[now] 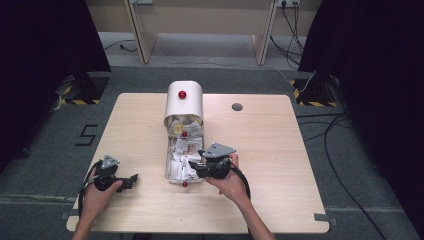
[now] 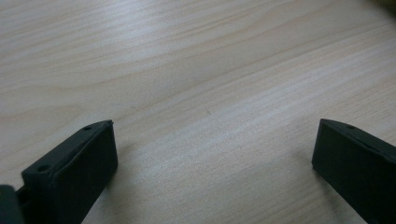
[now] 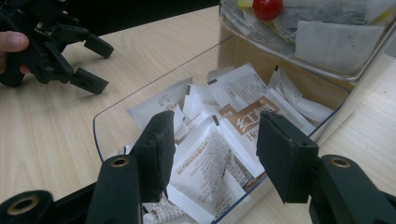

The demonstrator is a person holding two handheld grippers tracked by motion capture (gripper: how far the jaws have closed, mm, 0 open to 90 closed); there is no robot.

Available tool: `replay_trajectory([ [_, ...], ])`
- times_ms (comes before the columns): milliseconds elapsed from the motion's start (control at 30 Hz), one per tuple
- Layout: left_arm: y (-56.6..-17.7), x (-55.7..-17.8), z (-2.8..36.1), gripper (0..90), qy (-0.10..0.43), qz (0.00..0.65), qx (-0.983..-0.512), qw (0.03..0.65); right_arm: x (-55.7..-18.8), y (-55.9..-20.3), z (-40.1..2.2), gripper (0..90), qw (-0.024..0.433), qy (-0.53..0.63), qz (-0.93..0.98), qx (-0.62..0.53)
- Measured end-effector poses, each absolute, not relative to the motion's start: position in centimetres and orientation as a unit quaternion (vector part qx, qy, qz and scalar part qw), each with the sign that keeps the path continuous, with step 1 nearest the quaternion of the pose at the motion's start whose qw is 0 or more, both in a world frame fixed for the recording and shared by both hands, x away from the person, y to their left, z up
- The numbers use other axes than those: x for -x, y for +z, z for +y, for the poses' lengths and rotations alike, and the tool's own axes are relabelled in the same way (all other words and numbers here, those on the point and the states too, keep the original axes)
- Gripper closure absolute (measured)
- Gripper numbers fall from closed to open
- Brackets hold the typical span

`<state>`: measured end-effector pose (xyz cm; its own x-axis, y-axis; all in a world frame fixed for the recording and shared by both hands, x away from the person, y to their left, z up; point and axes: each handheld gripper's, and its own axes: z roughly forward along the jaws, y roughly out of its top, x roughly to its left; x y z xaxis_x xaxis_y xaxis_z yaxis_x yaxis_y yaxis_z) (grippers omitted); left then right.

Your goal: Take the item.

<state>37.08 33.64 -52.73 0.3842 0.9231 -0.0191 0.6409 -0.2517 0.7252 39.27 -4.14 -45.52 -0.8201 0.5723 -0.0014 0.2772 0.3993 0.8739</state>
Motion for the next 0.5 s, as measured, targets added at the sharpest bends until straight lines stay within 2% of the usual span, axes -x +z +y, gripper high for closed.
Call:
replay_trajectory([
  [500,-52.72,-37.08,33.64,0.0,0.212,0.513,-0.762,0.333,-39.57,-46.37,-3.56,50.4,0.152,0.474,0.829,-0.254],
])
